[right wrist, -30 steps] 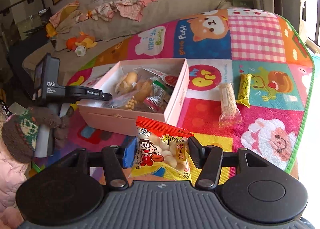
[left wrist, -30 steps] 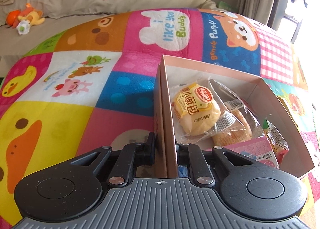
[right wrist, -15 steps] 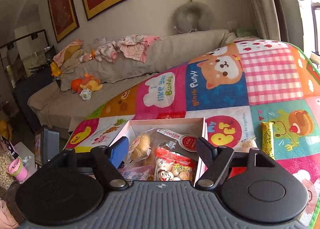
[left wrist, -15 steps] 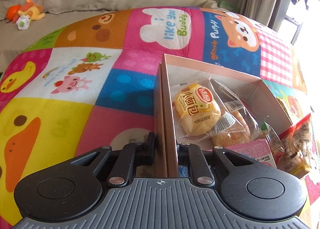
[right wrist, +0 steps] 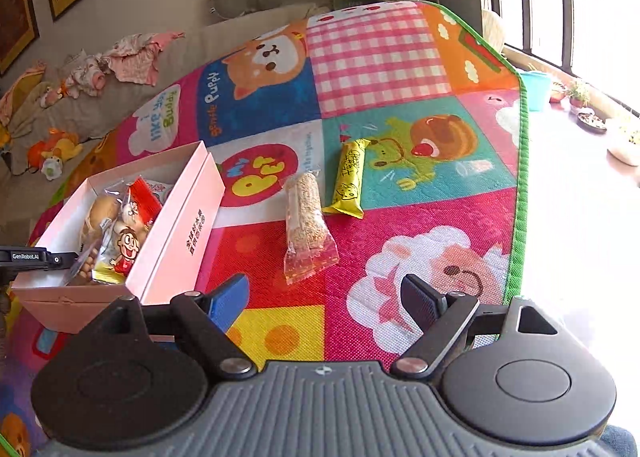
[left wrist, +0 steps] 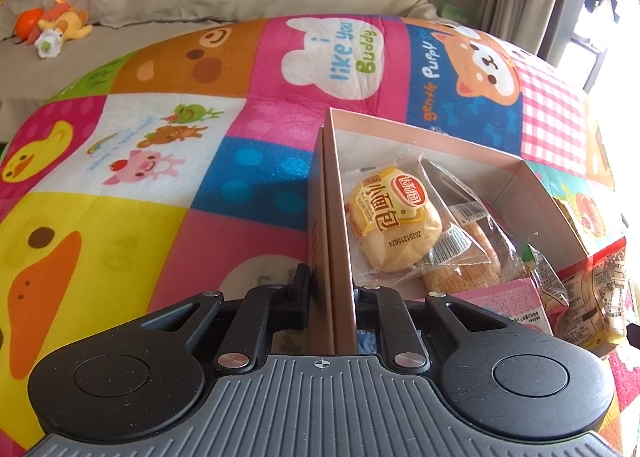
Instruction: Organize objects
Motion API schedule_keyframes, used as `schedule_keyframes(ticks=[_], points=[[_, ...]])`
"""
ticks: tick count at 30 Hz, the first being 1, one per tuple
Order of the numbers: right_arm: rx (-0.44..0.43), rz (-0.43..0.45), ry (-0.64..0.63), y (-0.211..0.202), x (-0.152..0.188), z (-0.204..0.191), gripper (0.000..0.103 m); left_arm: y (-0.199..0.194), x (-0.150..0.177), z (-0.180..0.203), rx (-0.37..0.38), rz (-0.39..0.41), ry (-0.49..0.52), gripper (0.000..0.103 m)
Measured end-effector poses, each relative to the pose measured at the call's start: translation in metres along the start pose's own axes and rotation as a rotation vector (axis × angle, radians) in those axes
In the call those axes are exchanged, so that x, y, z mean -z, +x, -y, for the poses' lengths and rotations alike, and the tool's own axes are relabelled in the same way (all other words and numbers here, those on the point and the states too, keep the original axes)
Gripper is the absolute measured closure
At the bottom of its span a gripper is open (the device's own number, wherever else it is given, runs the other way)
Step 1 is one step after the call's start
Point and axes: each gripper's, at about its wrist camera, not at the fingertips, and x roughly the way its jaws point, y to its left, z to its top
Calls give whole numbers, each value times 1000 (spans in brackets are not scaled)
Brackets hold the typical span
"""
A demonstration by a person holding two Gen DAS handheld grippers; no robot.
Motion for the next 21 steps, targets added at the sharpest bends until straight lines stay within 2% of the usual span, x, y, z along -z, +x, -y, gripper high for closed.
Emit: schedule_keyframes(ticks=[6, 12, 14, 16, 18, 21], points=[[-2, -10, -32, 14, -6, -8, 19, 0, 0, 0, 1, -2, -2, 87], [-194, 41, -71, -6, -17, -41, 21, -1, 1, 0, 3, -1, -3, 86], [-230, 64, -131, -12, -18, -59, 27, -1, 1, -1, 7, -1, -6, 86], [-249, 63, -184, -13, -19, -77, 46, -1, 2, -1, 9, 1, -10, 86], [-280, 42, -213, -9, -21, -91, 52, -2, 1, -2, 11, 1, -13, 86], [-282, 43, -251, -3, -24, -112, 54, -2, 1, -2, 11, 1, -12, 86]])
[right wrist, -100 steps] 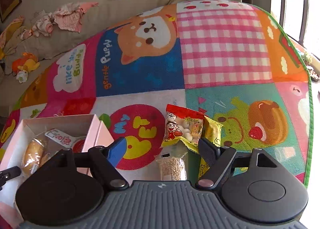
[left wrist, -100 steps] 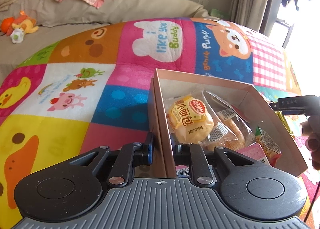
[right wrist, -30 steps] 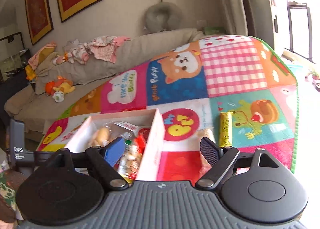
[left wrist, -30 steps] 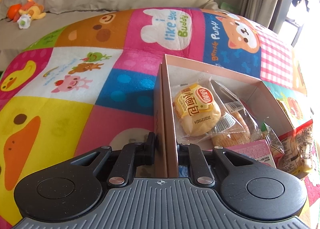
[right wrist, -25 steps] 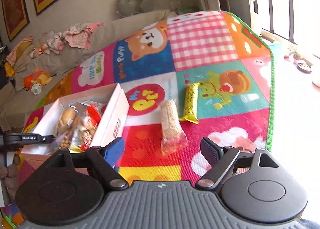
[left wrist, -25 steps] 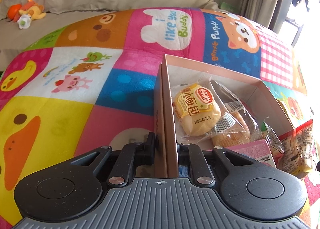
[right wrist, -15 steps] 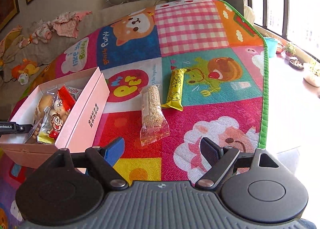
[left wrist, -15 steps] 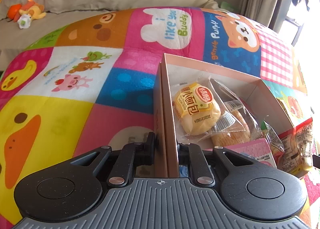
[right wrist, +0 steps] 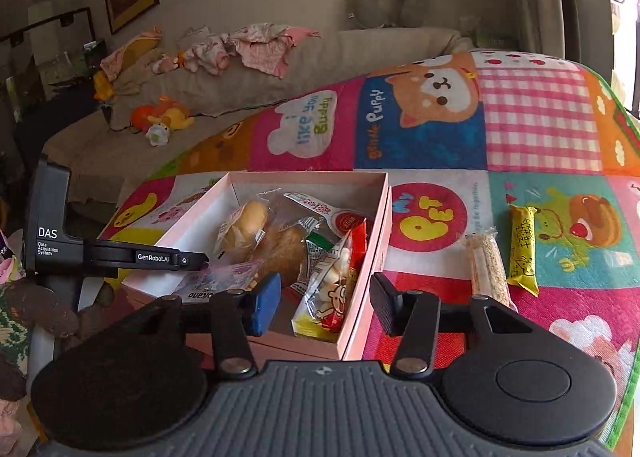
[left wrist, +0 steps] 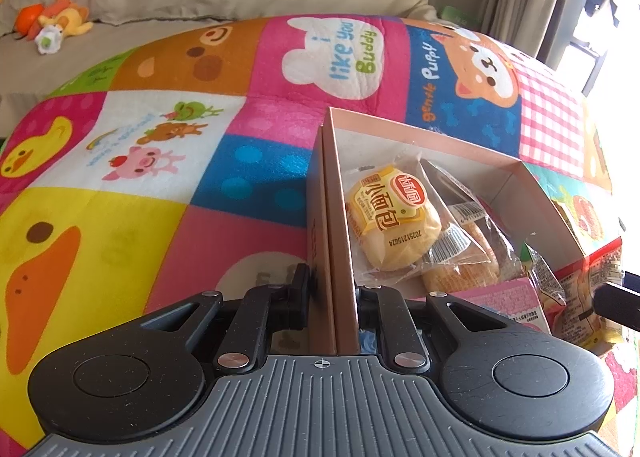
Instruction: Organize objects
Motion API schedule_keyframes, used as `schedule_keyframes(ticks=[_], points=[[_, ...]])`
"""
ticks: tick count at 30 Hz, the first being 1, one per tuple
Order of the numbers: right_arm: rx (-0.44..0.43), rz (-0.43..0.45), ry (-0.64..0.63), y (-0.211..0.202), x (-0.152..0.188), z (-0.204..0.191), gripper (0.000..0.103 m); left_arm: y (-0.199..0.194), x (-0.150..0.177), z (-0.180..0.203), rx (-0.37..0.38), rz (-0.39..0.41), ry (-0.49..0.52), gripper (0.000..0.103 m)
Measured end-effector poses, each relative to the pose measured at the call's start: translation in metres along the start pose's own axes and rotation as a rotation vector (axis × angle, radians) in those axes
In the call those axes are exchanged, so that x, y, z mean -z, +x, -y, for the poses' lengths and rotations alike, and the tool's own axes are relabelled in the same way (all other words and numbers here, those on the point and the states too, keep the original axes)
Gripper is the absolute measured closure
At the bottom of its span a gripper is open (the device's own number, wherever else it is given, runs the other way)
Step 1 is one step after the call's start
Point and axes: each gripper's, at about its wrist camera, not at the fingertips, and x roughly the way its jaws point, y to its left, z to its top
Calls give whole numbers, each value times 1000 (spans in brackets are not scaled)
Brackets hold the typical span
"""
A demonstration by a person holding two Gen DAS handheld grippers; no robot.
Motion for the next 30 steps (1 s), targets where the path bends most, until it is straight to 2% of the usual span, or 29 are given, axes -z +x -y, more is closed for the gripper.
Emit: schedule_keyframes(ticks=[2, 4, 5, 7, 12, 15, 17, 18, 19, 21, 22, 25, 30], points=[[9, -6, -32, 9, -4, -8, 64, 0, 0, 0, 2, 0, -1, 86], [47, -34, -64, 22, -10, -14, 82, 0, 0, -1, 7, 1, -3, 86], [80, -36, -73, 25, -13, -16, 84, 0, 0, -1, 8, 2, -4, 85], [118, -20, -90, 25, -20, -18, 85, 0, 0, -1, 9, 3, -3, 85], [87, 83, -69, 6, -63, -17, 85, 0, 1, -3, 19, 6, -7, 85], [109, 153, -107, 8, -90, -25, 85, 0, 0, -4, 25, 4, -10, 84], [66, 147, -122, 15, -101, -25, 74, 0, 0, -5, 26, 4, -10, 84], [29, 127, -89, 20, -109, -21, 51, 0, 0, -5, 26, 4, -9, 84], [3, 122, -46, 21, -113, -15, 36, 0, 0, -5, 26, 4, -11, 84], [-16, 131, 5, 18, -116, -1, 35, 0, 0, -5, 25, 5, -11, 84], [6, 138, 18, 16, -115, 6, 34, 0, 0, -4, 25, 6, -12, 84], [95, 133, 31, 8, -104, 31, 28, 0, 1, -4, 26, 10, -17, 84], [270, 39, 53, 13, -62, 78, 26, 0, 1, -4, 23, 11, -21, 84]])
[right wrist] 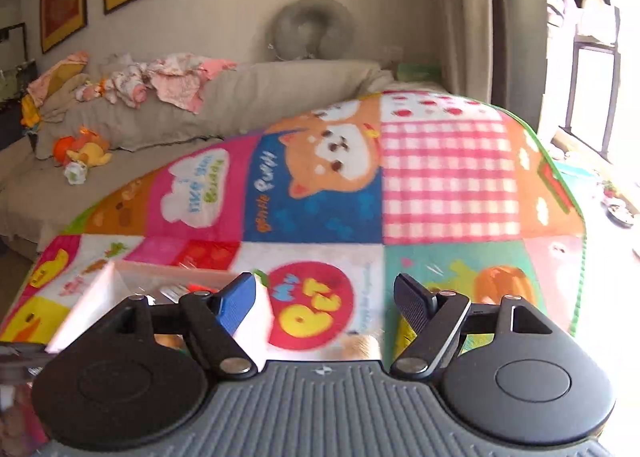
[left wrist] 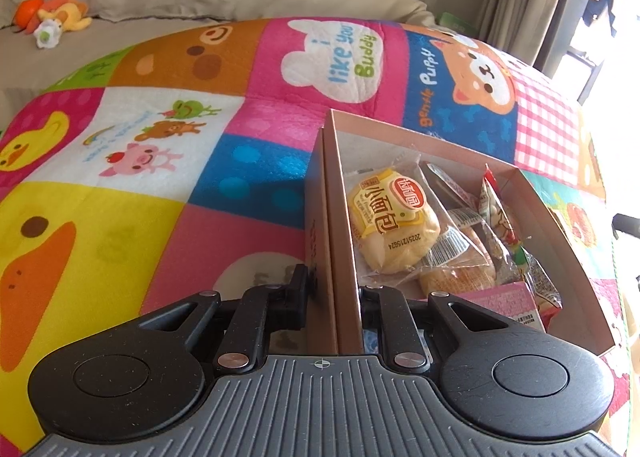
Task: Organize objects
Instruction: 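Move the right gripper toward the clear rice-cracker bar, then grasp the rice-cracker bar with the right gripper and lift it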
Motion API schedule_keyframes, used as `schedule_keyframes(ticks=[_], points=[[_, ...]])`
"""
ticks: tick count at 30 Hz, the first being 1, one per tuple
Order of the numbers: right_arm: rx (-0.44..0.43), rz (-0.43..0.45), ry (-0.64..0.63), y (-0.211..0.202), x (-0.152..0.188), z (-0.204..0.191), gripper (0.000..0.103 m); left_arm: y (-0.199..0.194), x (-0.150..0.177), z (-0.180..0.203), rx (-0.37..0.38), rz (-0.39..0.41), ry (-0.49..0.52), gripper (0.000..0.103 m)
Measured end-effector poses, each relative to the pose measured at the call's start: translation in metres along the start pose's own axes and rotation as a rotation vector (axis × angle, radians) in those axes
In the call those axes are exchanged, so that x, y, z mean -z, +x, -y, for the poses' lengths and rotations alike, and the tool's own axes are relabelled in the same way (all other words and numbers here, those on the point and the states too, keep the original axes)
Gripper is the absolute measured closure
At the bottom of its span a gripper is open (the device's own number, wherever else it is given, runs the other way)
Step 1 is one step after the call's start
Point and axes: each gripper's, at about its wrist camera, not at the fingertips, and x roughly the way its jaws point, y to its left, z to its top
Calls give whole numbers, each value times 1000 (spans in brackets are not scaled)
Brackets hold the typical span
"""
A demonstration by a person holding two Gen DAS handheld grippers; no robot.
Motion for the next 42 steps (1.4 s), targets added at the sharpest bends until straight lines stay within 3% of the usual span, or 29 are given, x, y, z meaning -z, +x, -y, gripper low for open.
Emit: schedule_keyframes(ticks=[5, 9, 14, 17, 19, 22, 27, 35, 39, 42], points=[[112, -98, -8, 26, 48, 33, 26, 1, 0, 2, -16, -2, 14, 85], [76, -171, 57, 43, 71, 49, 26, 1, 0, 3, -25, -6, 20, 86], [14, -153, 76, 42, 76, 41, 27, 3, 1, 4, -34, -20, 22, 86], [-2, -158, 25, 43, 73, 24, 36, 2, 1, 4, -32, -24, 19, 86], [-11, -178, 14, 45, 74, 19, 54, 2, 1, 4, -32, -25, 21, 86], [-13, -213, 43, 46, 77, 20, 69, 2, 1, 4, -31, -26, 22, 86], [-29, -226, 53, 21, 89, 21, 71, 2, 1, 4, -34, -24, 19, 86], [-62, -276, 20, -52, 135, 16, 70, 2, 2, 5, -38, -21, 14, 86], [-80, -257, -6, -80, 144, 11, 67, 2, 2, 5, -41, -22, 11, 87], [-45, -221, -21, -80, 141, 9, 56, 1, 2, 5, -44, -24, 13, 87]])
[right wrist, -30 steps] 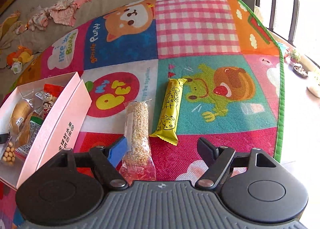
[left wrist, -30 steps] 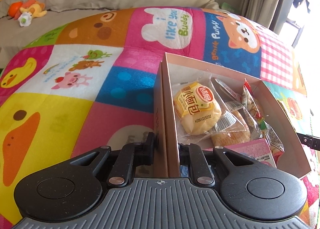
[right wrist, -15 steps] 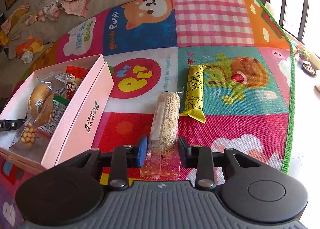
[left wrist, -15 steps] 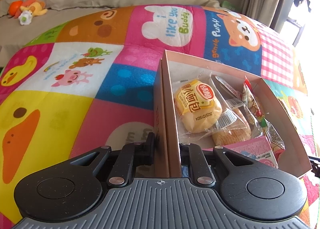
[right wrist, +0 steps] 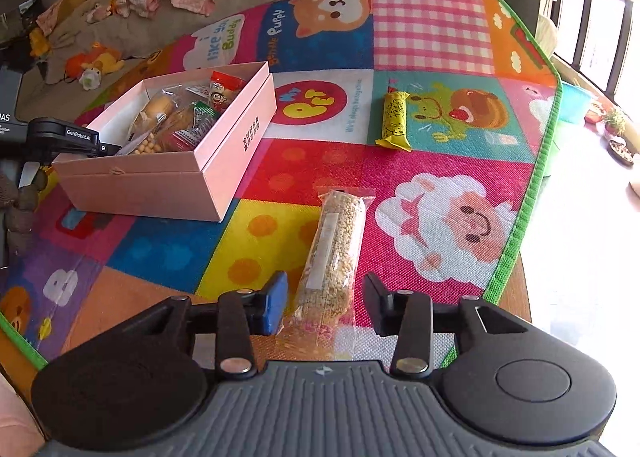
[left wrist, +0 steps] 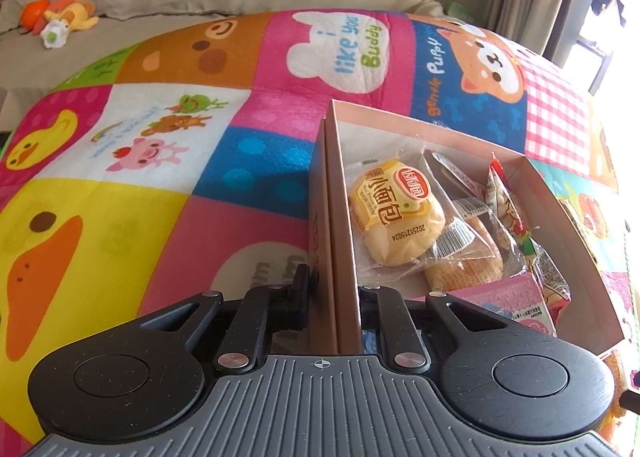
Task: Organize objects
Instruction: 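Grasp the rice-cracker bar with the right gripper and lift it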
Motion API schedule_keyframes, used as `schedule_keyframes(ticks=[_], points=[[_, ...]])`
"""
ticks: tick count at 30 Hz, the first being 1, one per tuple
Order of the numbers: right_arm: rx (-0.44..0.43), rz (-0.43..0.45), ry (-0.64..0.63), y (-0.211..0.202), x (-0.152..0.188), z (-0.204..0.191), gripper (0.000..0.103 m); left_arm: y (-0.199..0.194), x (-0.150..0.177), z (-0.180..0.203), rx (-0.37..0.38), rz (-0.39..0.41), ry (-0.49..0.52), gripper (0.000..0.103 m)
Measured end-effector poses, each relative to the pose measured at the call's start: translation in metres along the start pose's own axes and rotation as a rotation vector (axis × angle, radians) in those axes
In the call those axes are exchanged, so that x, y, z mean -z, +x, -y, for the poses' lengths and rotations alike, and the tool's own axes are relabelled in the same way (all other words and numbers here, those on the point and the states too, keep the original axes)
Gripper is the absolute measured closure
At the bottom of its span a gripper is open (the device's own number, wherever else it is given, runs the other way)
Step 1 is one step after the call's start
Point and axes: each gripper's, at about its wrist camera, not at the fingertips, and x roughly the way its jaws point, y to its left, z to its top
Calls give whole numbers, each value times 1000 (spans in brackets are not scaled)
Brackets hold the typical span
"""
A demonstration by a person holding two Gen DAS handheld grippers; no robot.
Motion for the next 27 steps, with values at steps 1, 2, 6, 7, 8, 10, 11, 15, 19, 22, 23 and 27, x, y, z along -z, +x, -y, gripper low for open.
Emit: schedule_keyframes(ticks=[1, 2, 6, 7, 8, 10, 11, 15, 19, 22, 23, 27], points=[[7, 5, 6, 3, -3, 1, 54, 0, 0, 0, -2, -1, 0, 87], [7, 11, 16, 8, -7, 2, 53, 0, -1, 1, -4, -3, 1, 87], [7, 0, 56, 38, -21, 6, 51, 1, -1, 1, -6, -8, 6, 87], [7, -9, 62, 45, -23, 7, 51, 1, -1, 1, -6, -9, 7, 87], [14, -18, 66, 49, -24, 6, 52, 1, -1, 1, -6, -9, 8, 87], [22, -19, 36, 48, -25, 0, 70, 1, -1, 1, -7, -8, 9, 87], [17, -22, 28, 44, -24, -2, 73, 1, -1, 1, -8, -8, 8, 87], [24, -14, 6, 19, -20, -9, 74, 1, -1, 1, -4, -6, 5, 87], [-26, 33, 5, -22, -24, -11, 74, 1, 0, 1, -5, -6, -1, 87], [-61, 101, -11, -54, -33, -19, 74, 0, 1, 0, 1, -4, -6, 86], [-71, 124, -17, -63, -37, -22, 74, 0, 1, 0, 3, -4, -7, 86], [-121, 201, -40, -85, -53, -38, 74, 0, 0, -1, 10, -3, -12, 86]])
